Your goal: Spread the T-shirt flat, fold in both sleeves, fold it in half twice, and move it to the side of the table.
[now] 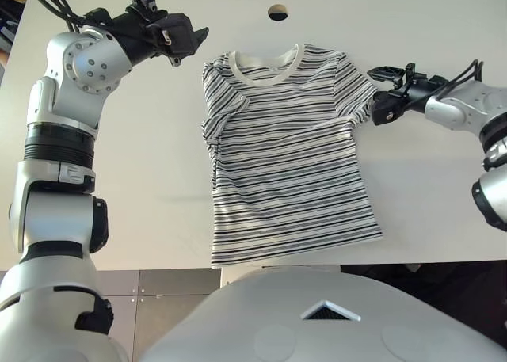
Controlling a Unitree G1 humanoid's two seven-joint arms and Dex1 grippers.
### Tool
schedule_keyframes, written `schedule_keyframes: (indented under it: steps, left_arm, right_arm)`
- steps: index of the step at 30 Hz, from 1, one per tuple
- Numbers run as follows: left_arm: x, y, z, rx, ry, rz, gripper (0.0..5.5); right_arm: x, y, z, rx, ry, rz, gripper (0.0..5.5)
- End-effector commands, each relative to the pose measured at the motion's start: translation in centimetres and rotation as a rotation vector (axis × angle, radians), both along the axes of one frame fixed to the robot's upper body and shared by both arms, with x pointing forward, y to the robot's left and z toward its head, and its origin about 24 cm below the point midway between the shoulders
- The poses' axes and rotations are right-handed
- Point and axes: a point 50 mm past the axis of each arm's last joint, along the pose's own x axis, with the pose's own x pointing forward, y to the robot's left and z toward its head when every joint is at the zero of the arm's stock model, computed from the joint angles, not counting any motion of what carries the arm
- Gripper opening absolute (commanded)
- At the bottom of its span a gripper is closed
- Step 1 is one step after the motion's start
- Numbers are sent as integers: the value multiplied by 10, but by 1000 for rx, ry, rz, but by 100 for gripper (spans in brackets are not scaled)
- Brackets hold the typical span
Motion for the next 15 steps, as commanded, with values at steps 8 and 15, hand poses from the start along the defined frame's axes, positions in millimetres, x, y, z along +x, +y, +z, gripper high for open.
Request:
schedule_keyframes:
  steps: [8, 15]
  left_arm:
    - [0, 3, -1, 26, 4, 11, 380]
    - [0, 3, -2, 30, 4, 14, 380]
  right_arm:
    - [-31, -6, -47, -125, 178, -3, 46]
    - [-18, -9, -31, -133, 132, -30, 14]
